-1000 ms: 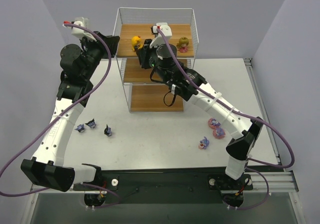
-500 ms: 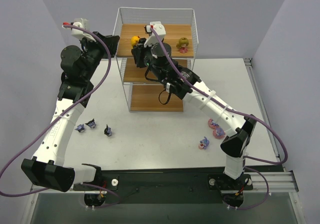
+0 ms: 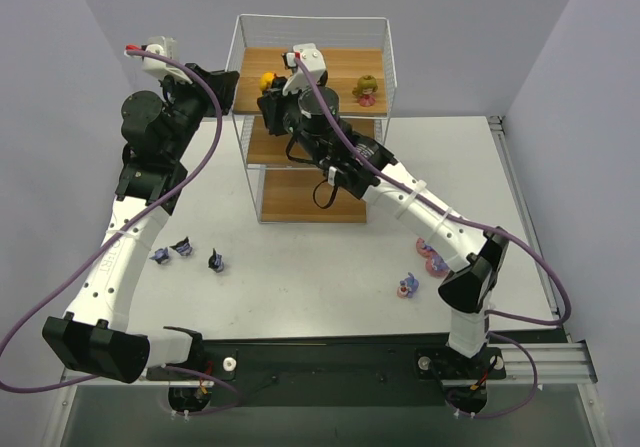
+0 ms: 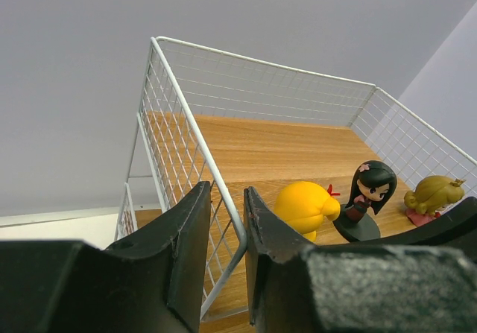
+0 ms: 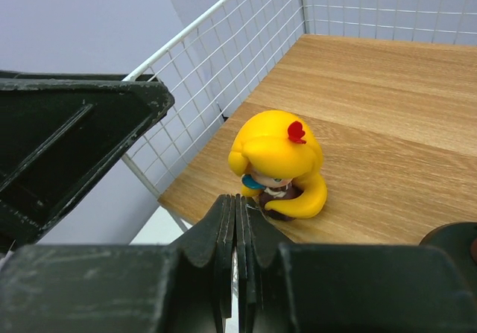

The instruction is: Place and organize the plastic toys onto the shelf

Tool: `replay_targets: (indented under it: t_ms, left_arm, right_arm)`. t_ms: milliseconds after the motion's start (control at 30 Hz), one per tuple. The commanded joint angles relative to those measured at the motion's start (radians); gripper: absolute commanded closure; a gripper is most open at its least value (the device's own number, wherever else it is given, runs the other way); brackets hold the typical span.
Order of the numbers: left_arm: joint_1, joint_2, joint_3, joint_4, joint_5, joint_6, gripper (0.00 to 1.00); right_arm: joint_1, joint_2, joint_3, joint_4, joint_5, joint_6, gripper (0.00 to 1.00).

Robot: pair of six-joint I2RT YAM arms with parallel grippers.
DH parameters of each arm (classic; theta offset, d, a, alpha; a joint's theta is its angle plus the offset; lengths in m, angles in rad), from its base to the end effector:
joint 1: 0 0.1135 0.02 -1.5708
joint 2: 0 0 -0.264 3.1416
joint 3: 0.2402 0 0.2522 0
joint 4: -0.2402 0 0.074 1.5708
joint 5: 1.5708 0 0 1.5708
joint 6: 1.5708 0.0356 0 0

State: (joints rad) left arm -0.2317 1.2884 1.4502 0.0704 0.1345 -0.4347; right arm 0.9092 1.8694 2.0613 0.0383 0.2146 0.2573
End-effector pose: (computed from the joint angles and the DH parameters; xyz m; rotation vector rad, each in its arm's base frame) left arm 0.2762 -0.0701 0.4909 -0.0227 1.3700 -0.6514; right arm 0.2718 0.3367 0.4963 -0.2648 1.3702 0.8364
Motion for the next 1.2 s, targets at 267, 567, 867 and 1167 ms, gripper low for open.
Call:
replay_targets:
  t_ms: [267,567,867,1167]
  left_arm:
    - [0.002,-0.018,0.016,0.025,0.051,-0.03,0.8]
    - [0.002,0.002,0.062,0.037,0.053,-0.024,0.69]
    - [0.0,-0.001,0.091,0.069,0.054,-0.039,0.5]
    - [0.0,-0.093,0.062,0.118,0.025,-0.022,0.24]
  right_arm:
    - [0.017,-0.249,-0.239,0.144,-0.055,-0.036,0.59]
    - [0.011,-0.475,-0.354,0.046,-0.055,-0.046,0.45]
    - [-0.09,-0.681,-0.48,-0.366,0.031,0.11,0.33]
    - [-0.292,-0.773,-0.689,-0.722,0.039,0.402,0.25]
